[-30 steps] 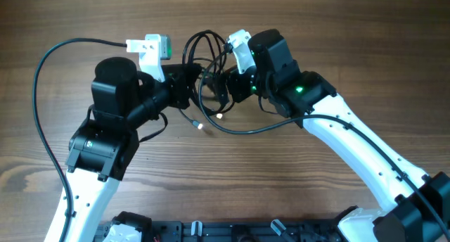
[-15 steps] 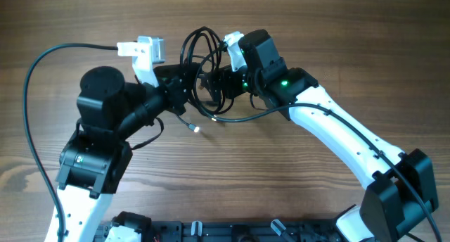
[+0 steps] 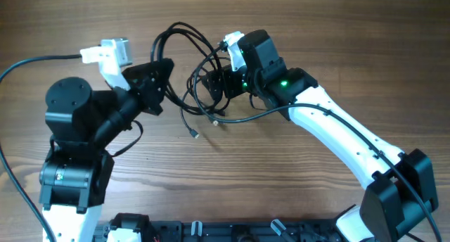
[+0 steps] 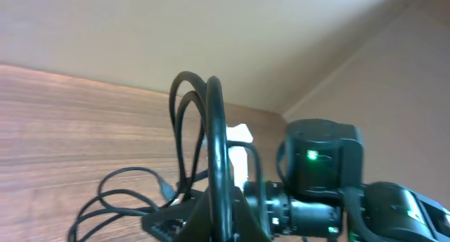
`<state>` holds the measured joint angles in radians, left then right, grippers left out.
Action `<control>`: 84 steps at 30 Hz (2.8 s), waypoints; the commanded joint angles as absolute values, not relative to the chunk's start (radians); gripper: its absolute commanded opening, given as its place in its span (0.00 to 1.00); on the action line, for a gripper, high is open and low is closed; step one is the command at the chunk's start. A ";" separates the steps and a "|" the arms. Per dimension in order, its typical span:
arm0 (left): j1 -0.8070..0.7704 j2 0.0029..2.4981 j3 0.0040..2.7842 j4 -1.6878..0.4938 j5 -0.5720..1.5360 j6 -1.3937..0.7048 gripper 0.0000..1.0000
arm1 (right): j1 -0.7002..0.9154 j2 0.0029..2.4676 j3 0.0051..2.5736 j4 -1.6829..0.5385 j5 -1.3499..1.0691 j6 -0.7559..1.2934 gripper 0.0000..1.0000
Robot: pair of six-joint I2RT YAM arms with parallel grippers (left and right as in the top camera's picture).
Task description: Untangle cables
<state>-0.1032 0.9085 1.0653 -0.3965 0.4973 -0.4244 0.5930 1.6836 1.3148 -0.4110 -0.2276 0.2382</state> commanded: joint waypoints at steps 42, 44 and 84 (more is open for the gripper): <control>0.290 0.884 1.079 -0.492 0.501 -0.435 0.04 | 0.594 1.702 1.316 -0.569 -0.111 0.187 1.00; 0.290 0.884 1.079 -0.492 0.501 -0.435 0.04 | 0.594 1.702 1.316 -0.565 -0.110 0.187 1.00; 0.290 0.892 1.079 -0.540 0.501 -0.460 0.04 | 0.594 1.702 1.316 -0.514 0.151 0.706 1.00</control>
<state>0.2836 0.9035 1.0653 -0.5377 0.5022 -0.4545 0.5964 1.6844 1.3151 -0.5121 0.1246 0.6891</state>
